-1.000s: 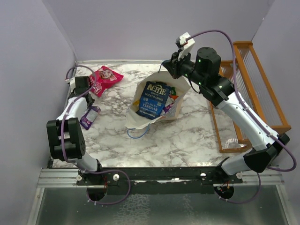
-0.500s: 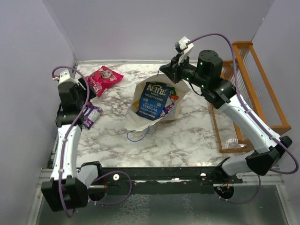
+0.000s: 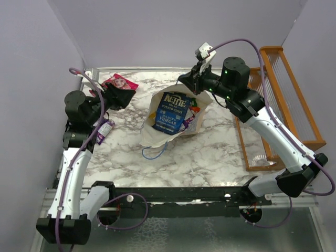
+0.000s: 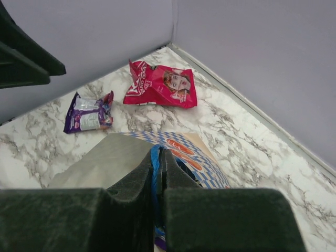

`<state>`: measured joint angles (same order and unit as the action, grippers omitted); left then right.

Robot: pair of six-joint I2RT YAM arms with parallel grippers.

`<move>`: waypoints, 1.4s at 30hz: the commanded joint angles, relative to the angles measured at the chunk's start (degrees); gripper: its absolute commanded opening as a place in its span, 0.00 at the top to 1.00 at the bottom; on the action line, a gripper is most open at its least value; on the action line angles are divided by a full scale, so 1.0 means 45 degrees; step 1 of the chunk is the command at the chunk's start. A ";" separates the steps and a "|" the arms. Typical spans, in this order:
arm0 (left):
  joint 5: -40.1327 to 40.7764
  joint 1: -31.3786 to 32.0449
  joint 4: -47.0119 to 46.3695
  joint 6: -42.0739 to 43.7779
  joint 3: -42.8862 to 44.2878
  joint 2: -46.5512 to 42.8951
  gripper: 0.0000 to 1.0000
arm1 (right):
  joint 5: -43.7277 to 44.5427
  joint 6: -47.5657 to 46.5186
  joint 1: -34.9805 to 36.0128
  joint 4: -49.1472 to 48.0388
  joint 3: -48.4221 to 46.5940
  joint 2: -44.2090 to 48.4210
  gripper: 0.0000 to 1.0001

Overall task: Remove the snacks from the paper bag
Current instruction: Take out the snack from the paper bag.

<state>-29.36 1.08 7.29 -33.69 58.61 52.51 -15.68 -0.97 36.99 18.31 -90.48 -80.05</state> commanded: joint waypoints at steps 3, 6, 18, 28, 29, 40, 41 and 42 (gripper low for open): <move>-0.0508 0.2631 -0.2914 -0.0940 -0.0881 -0.0672 0.48 | 0.0100 -0.0020 -0.0020 -0.0965 -0.0402 0.0282 0.98; 0.0190 0.4338 -0.2298 -0.0069 -0.0425 0.0020 0.53 | -0.0145 0.0196 -0.0020 -0.1077 -0.0435 0.0224 0.98; 0.8406 0.9842 -0.0390 0.3419 0.0658 0.3174 0.78 | -0.0257 0.0619 -0.0014 -0.0992 -0.0742 0.0057 0.98; 0.9870 0.9854 -0.1794 0.3614 0.0002 0.4530 0.96 | -0.0473 0.0847 -0.0013 -0.1210 -0.0666 0.0005 0.98; 1.0090 0.9891 -0.1871 0.3795 -0.0009 0.4667 0.97 | -0.0496 0.0876 -0.0005 -0.1211 -0.0684 -0.0034 0.98; 1.1528 1.0500 -0.2416 0.4920 -0.0221 0.5806 0.88 | 0.0386 0.0626 -0.0016 -0.0105 -0.1177 -0.0446 0.98; 1.1540 1.0506 -0.2591 0.4832 -0.0218 0.5945 0.88 | 0.0275 0.0703 -0.0027 -0.0128 -0.1173 -0.0440 0.98; 1.1461 1.0529 -0.2864 0.4729 -0.0281 0.6040 0.88 | 0.0144 0.0763 -0.0019 -0.0213 -0.1150 -0.0420 0.98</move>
<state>19.88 48.12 -0.23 -12.71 58.19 78.15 -15.20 1.72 36.99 18.55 -92.99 -81.97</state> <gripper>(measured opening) 0.117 0.025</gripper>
